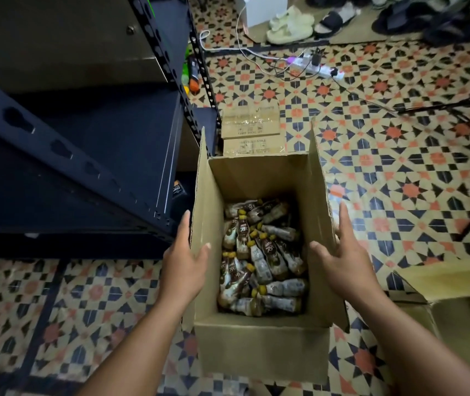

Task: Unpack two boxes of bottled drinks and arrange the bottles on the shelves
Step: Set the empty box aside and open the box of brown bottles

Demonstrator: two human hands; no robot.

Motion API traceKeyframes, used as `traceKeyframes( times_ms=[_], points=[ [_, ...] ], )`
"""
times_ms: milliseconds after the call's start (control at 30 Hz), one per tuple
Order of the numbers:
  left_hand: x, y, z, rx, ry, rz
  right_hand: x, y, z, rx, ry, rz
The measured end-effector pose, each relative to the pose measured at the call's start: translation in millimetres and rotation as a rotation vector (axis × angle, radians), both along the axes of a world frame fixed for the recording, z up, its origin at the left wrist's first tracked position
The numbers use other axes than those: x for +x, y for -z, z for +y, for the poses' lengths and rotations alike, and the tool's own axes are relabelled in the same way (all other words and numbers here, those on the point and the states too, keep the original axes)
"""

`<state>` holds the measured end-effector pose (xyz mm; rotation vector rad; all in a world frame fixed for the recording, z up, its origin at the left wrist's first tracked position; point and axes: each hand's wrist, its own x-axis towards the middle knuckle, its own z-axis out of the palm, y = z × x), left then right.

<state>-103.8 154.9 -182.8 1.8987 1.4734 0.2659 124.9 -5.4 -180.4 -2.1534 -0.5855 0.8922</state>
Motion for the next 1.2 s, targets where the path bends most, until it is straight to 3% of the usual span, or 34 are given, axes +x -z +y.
traceKeyframes(
  times_ms=[233,300,600,733,833,1200],
  points=[
    [5.8,-4.6,-0.9,-0.151,-0.074,-0.09,1.8,3.5,0.9,0.099,0.05,0.219],
    [5.0,-2.0,0.2,-0.163,-0.074,-0.149,1.6,5.5,0.6,0.084,0.035,0.192],
    [9.2,2.8,-3.0,-0.104,-0.154,-0.106,28.1,-5.5,-16.7,-0.105,-0.015,-0.021],
    [-5.1,-4.3,-4.5,-0.067,-0.103,-0.054,36.1,-13.1,-27.8,-0.098,-0.01,-0.024],
    [-16.5,-9.4,-19.6,-0.096,-0.085,-0.137,30.8,-10.9,-38.0,-0.091,-0.013,-0.037],
    [-60.5,-16.9,-94.1,-0.25,-0.224,-0.162,8.4,-40.2,-86.3,-0.066,-0.09,-0.041]
  ],
)
